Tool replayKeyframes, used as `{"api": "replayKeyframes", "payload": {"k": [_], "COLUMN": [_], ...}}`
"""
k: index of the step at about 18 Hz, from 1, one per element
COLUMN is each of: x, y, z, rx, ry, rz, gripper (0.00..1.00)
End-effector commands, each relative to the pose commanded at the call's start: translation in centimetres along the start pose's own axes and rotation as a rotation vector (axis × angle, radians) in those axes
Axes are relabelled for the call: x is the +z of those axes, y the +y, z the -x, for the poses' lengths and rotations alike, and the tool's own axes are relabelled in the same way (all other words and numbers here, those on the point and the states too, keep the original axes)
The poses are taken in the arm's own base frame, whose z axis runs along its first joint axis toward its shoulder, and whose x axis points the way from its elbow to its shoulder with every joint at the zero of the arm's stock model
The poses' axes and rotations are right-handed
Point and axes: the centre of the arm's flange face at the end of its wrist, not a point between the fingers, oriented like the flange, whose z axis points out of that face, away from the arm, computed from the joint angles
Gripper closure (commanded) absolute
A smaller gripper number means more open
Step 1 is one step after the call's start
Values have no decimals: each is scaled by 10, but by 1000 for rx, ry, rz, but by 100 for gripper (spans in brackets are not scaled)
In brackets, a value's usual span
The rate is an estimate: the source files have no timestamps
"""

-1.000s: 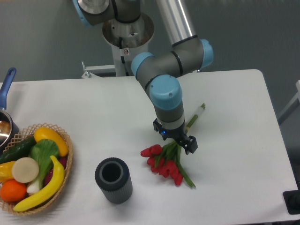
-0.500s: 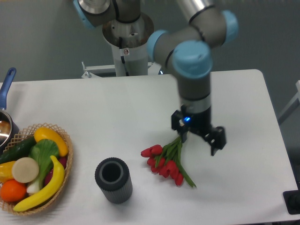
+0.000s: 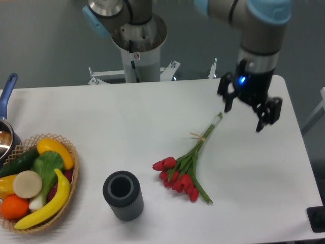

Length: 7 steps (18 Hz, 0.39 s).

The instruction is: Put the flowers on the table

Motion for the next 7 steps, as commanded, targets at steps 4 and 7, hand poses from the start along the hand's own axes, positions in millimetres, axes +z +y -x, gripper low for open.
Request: {"api": "replayKeyframes", "payload": {"k": [4, 7], "x": [-8, -9], "y": [27, 29], "z": [-11, -13], "rx": [50, 48], "ry": [14, 21], "rz": [-34, -37], "gripper": [0, 0]}}
